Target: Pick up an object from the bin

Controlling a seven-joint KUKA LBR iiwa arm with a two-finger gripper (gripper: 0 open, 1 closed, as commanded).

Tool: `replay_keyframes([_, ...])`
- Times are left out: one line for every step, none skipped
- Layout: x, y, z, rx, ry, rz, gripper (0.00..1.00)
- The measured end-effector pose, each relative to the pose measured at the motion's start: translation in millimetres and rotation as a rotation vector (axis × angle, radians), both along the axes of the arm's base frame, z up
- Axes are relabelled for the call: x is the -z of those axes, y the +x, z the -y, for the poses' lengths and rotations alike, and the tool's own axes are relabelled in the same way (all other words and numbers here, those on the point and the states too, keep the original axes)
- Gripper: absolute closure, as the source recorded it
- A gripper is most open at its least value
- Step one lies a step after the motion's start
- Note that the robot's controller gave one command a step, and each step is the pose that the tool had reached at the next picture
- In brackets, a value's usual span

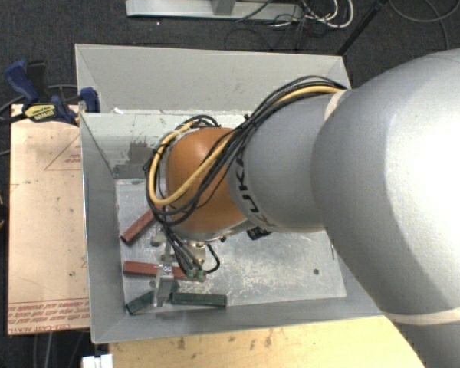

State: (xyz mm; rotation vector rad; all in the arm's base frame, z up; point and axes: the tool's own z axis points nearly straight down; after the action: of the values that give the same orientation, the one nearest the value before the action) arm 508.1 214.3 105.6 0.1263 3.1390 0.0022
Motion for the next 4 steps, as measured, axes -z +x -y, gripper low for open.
replay_keyframes([34.2, 7.2, 1.9, -0.051, 0.002, 0.007, 0.00])
replay_keyframes([33.2, 3.5, -11.3, 0.126, 0.004, 0.008, 1.00])
replay_keyframes([33.2, 3.5, -11.3, 0.127, 0.004, 0.008, 1.00])
replay_keyframes([33.0, 3.7, -11.3, 0.127, 0.004, 0.007, 1.00])
